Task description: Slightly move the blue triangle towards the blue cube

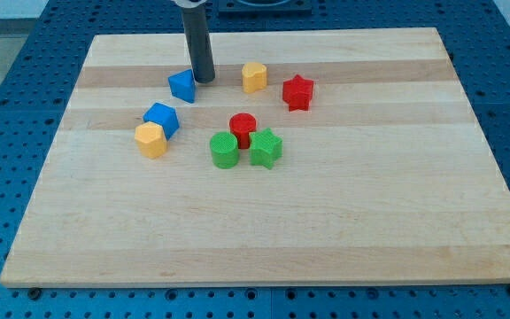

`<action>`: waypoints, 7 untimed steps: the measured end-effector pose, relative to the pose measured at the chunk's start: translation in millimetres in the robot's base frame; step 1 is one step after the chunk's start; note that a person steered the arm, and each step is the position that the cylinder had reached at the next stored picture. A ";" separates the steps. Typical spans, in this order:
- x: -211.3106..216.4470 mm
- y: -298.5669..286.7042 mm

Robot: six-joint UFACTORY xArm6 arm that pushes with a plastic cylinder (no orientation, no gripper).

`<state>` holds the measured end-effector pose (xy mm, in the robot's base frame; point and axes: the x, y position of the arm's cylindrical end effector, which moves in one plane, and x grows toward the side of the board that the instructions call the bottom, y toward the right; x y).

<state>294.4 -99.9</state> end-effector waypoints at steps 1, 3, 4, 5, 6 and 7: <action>-2.3 -5.8; 2.2 -3.5; 9.0 -5.0; 17.5 -13.2; 19.7 -32.0; 19.7 -42.0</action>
